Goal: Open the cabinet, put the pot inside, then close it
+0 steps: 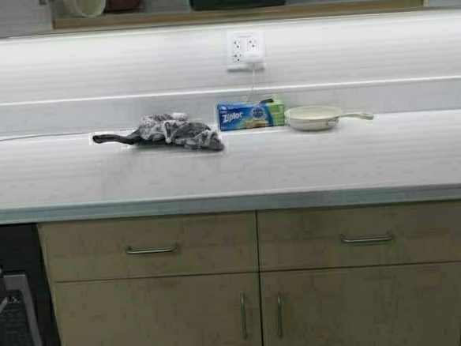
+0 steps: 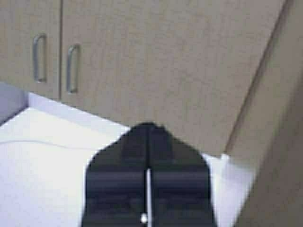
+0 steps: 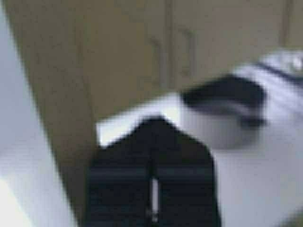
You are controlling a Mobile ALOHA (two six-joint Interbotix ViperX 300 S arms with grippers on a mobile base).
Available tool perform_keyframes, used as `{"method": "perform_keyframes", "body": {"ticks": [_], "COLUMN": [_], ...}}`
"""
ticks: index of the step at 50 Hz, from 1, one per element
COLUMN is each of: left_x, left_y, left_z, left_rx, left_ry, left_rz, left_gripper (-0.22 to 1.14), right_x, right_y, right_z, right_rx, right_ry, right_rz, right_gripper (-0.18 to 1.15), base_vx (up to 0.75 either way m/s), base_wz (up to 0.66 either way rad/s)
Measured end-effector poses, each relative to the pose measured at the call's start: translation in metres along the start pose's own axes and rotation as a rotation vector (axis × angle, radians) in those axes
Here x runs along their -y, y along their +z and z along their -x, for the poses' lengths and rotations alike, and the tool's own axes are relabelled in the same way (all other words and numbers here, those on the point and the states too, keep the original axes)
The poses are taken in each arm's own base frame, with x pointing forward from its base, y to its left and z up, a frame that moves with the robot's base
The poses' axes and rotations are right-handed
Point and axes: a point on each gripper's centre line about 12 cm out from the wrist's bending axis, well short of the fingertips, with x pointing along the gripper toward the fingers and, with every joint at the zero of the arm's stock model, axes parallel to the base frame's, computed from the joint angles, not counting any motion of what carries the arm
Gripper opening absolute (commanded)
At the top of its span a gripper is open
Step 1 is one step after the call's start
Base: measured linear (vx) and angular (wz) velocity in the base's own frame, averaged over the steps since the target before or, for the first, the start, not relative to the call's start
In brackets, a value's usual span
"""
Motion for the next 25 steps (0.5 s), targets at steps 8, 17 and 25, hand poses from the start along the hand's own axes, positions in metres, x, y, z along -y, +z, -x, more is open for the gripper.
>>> {"method": "perform_keyframes", "body": {"ticks": [8,17,25], "left_x": [0.019,0.062,0.093], "left_y": [-0.003,-0.010,-0.014], "left_z": [0.007,0.032,0.065], "left_rx": [-0.009,-0.023,-0.032], "left_ry": [-0.040,-0.134,-0.216], "left_rz": [0.001,0.002,0.004], "left_gripper": [0.04,0.04,0.04], "right_x": [-0.024,-0.076,-0.119], "right_y": [0.006,0.005,-0.004], "right_z": [0.015,0.048,0.091], "right_rx": [0.012,0.017,0.016], "right_ry": [0.057,0.191,0.328], "right_rz": [0.005,0.036,0.062], "right_gripper": [0.06,0.06,0.06], "base_vx": [0.00,0.00,0.00], "base_wz": [0.00,0.00,0.01]}}
